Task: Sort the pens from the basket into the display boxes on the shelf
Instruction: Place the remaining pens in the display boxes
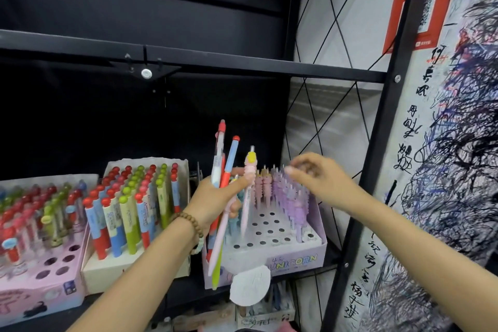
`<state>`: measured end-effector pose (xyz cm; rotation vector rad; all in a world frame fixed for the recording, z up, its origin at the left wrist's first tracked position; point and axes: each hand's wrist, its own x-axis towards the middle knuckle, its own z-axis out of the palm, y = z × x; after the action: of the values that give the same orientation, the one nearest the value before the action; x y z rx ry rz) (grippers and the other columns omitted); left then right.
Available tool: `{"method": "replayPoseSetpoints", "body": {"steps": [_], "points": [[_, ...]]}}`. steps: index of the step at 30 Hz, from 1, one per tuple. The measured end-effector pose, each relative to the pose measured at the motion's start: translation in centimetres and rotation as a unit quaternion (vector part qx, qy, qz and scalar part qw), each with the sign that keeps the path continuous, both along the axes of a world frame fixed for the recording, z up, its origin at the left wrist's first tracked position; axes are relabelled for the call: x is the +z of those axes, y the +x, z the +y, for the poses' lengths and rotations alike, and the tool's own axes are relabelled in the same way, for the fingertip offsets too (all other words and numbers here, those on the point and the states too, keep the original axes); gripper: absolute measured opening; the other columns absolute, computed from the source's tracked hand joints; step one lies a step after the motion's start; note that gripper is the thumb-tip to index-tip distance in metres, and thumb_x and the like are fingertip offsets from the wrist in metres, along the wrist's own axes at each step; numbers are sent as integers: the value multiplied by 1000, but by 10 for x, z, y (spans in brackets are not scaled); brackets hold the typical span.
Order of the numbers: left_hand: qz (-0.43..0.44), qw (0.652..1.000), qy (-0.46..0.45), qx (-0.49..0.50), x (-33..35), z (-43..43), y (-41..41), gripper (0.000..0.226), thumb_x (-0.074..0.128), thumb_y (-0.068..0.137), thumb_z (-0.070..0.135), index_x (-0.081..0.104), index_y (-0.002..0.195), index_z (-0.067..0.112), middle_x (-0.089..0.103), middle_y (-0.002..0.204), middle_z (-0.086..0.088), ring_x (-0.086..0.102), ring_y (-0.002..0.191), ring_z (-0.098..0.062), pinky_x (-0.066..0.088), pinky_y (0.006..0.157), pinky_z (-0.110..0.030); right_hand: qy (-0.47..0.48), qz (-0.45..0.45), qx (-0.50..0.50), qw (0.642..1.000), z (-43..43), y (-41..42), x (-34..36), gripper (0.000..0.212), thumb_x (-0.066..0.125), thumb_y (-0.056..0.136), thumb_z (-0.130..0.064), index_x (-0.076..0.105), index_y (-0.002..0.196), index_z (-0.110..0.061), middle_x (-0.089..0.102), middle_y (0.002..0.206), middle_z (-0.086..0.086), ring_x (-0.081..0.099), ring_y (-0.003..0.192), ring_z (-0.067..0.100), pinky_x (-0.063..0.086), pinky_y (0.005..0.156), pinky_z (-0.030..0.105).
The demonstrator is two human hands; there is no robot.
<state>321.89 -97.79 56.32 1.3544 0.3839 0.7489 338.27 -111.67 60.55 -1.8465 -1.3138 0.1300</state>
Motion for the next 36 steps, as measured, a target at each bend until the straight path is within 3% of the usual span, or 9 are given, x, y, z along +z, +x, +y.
{"method": "replayPoseSetpoints", "body": {"steps": [4, 7, 10, 17, 20, 25, 28, 33, 36], "points": [[9, 1000, -23, -12, 4, -6, 6, 47, 80, 60, 33, 65, 97, 7, 64, 79, -14, 43, 35, -11, 40, 37, -18, -34, 163, 128, 978, 25, -26, 25, 28, 53, 95, -33, 59, 121, -22, 70, 105, -3, 69, 90, 6, 56, 74, 18], [23, 1000, -7, 8, 6, -5, 7, 51, 80, 59, 36, 65, 97, 5, 62, 66, -8, 44, 36, -10, 40, 38, -18, -34, 156, 141, 977, 36, -27, 32, 26, 59, 93, -19, 63, 117, -12, 73, 97, 7, 68, 83, 13, 55, 69, 16], [20, 999, 3, 34, 8, 5, 3, 25, 69, 81, 29, 62, 86, 5, 61, 69, -8, 47, 39, -10, 42, 39, -20, 24, 174, 86, 981, 41, -6, 40, 24, 59, 91, -9, 62, 114, -2, 70, 97, 17, 66, 73, 12, 57, 68, 19], [6, 999, -10, 36, 2, 24, -14, 25, 55, 92, 22, 61, 86, -1, 62, 51, 3, 55, 43, -7, 53, 49, -19, -48, 88, 31, 995, 66, 14, 2, 20, 56, 93, -4, 59, 109, 6, 61, 74, 13, 57, 64, 18, 52, 70, 23], [0, 999, -20, 46, -1, 25, -15, 26, 59, 88, 26, 64, 87, 0, 64, 53, 1, 59, 45, -7, 52, 50, -18, -39, 81, 38, 995, 75, 16, -7, 17, 57, 93, -8, 61, 107, 2, 63, 77, 13, 58, 67, 16, 53, 69, 20], [-12, 998, -31, 48, -1, 24, -17, 38, 66, 70, 37, 61, 88, 4, 66, 58, -4, 63, 49, -11, 52, 52, -18, -39, 35, 35, 998, 83, 18, -9, 12, 58, 92, -11, 62, 102, -5, 62, 70, 10, 54, 60, 15, 49, 71, 32], [-28, 997, -47, 54, -2, 25, -15, 41, 70, 68, 36, 63, 90, 3, 68, 64, -7, 65, 54, -13, 53, 55, -19, -52, 35, 56, 997, 84, 15, -19, 12, 62, 90, -12, 66, 101, -8, 70, 85, 17, 61, 74, 20, 52, 83, 35], [-19, 995, -57, 75, -5, 26, -18, 50, 76, 56, 47, 69, 87, 8, 74, 78, -10, 70, 62, -14, 59, 56, -28, -115, -148, 29, 982, 87, 8, -28, 30, 59, 92, -28, 64, 120, -17, 70, 104, 5, 64, 90, 17, 50, 85, 28], [-14, 995, -57, 76, -5, 26, -20, 49, 76, 51, 55, 76, 79, 14, 75, 81, -10, 71, 66, -15, 57, 66, -29, -190, -291, 25, 937, 82, -2, -28, 32, 48, 97, -29, 62, 125, -20, 60, 116, 7, 58, 105, 24, 46, 88, 30]]}}
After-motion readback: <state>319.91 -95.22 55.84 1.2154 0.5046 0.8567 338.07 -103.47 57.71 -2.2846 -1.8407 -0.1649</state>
